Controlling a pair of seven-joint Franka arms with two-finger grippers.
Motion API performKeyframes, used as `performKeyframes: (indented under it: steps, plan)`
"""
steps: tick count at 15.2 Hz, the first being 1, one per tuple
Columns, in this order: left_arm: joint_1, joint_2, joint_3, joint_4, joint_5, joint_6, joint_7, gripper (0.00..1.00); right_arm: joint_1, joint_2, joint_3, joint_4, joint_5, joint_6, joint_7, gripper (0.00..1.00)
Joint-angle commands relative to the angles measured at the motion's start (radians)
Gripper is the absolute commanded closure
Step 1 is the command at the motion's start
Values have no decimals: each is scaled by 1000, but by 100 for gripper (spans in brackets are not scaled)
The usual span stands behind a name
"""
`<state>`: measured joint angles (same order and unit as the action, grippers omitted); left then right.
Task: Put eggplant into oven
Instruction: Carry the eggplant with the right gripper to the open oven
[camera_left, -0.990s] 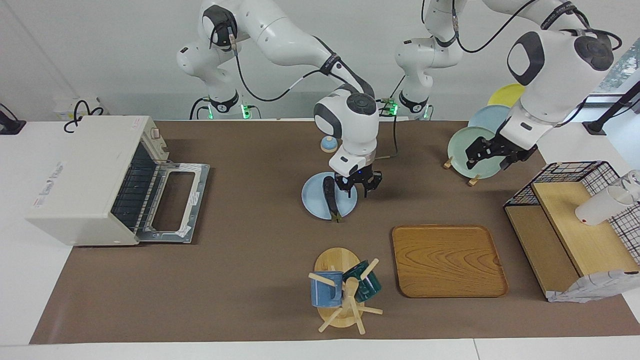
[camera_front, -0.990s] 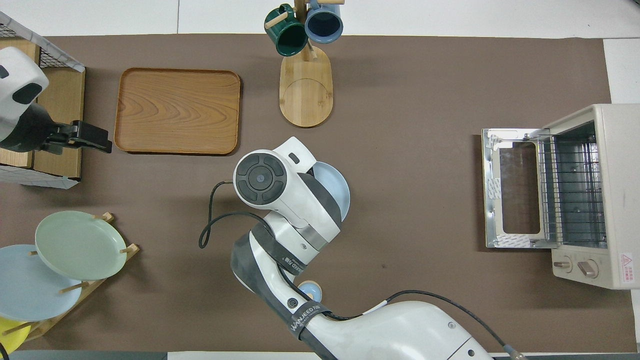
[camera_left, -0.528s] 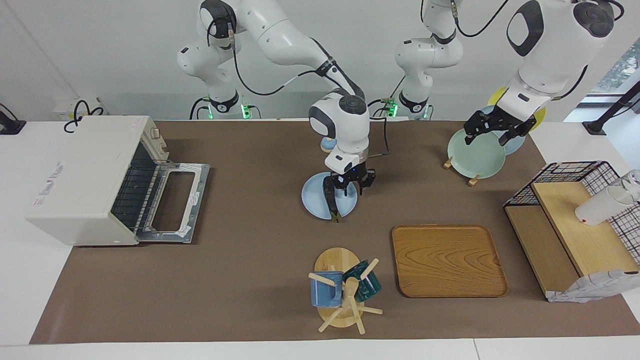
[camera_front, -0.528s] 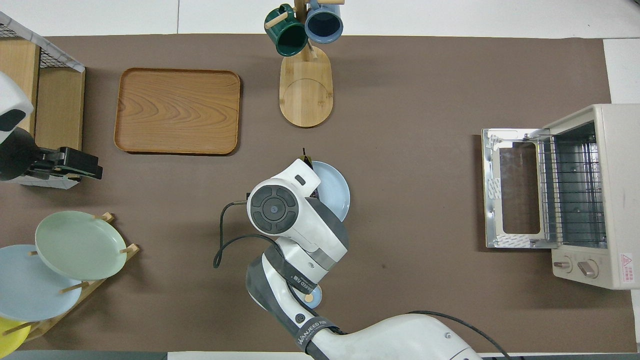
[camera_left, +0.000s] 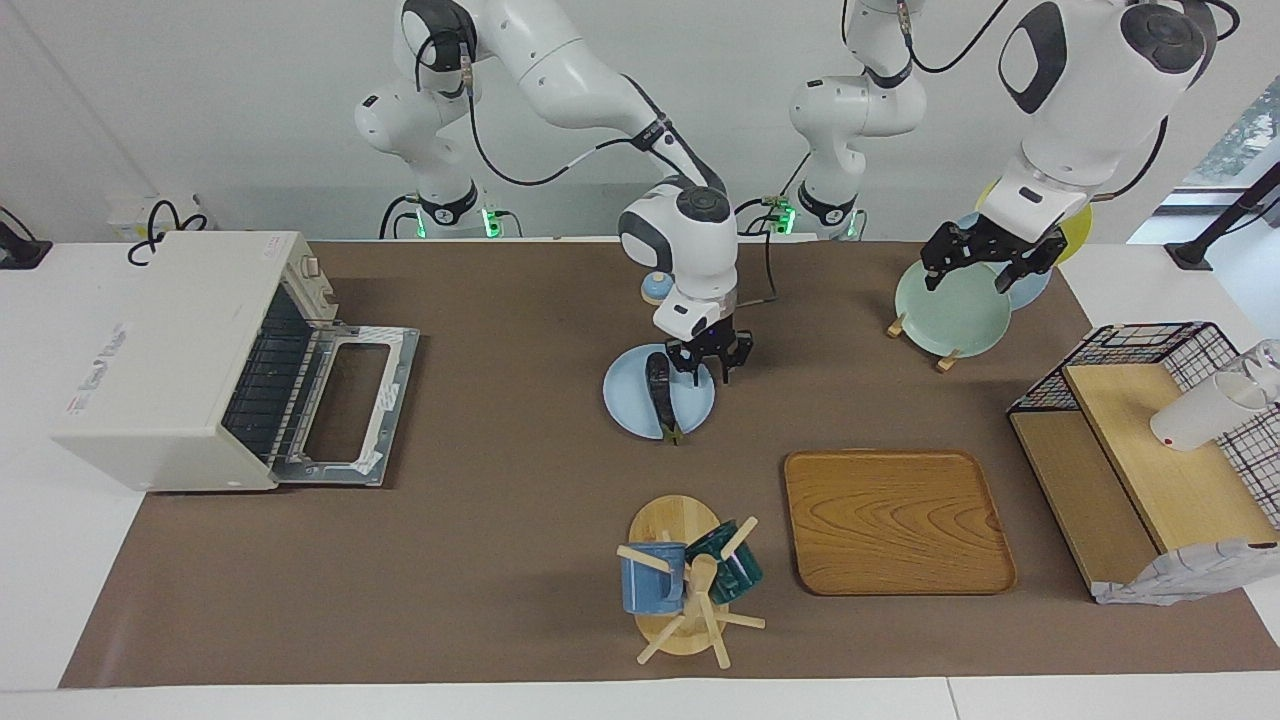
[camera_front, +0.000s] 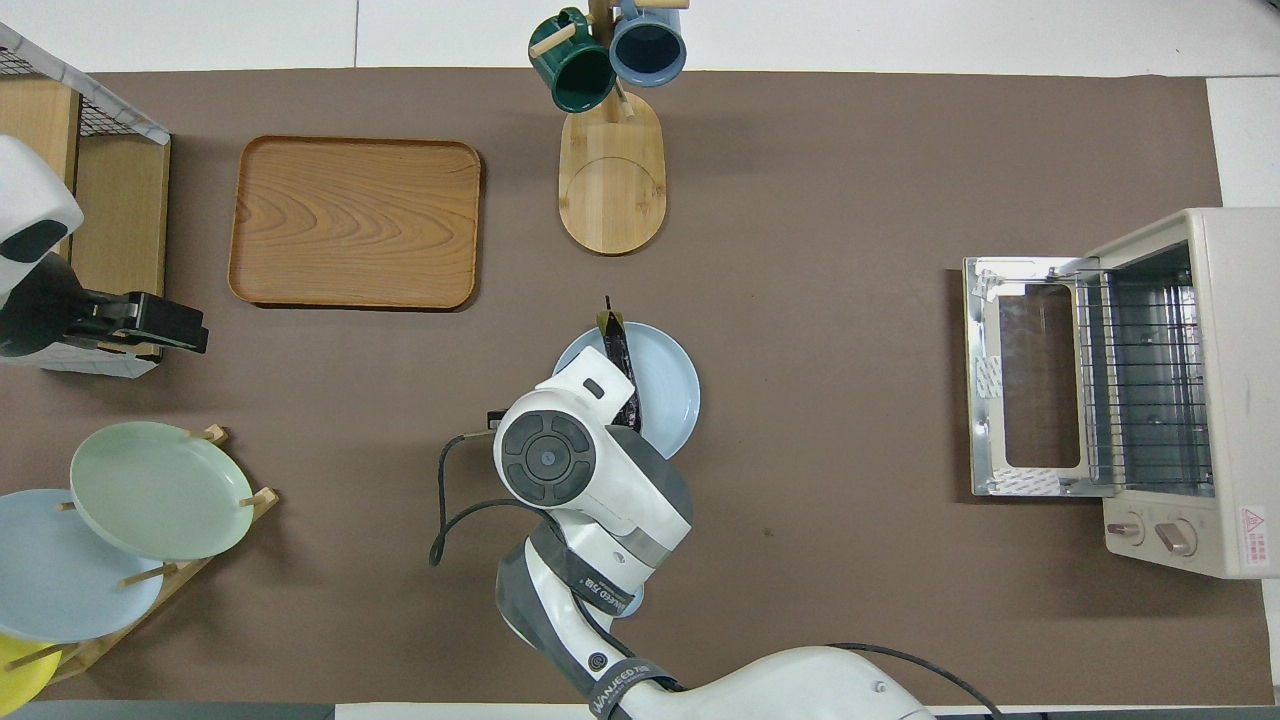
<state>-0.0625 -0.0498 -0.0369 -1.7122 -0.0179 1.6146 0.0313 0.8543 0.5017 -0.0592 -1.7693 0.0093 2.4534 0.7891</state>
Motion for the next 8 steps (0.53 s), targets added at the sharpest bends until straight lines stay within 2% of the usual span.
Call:
performKeyframes:
  steps: [1, 3, 6, 8]
  plan:
    - [-33, 4, 22, 6, 29, 5, 12, 0, -9, -40, 4, -56, -14, 21, -11, 70]
    - [-49, 7, 38, 5, 29, 14, 12, 0, -8, -43, 4, -68, -14, 19, -11, 100]
    - [-59, 16, 51, 14, 26, 18, -4, 0, -8, -51, 1, -67, -15, -20, -11, 100]
    - [-60, 16, 55, 14, 26, 18, -7, 0, -18, -51, -7, -7, -55, -149, -17, 100]
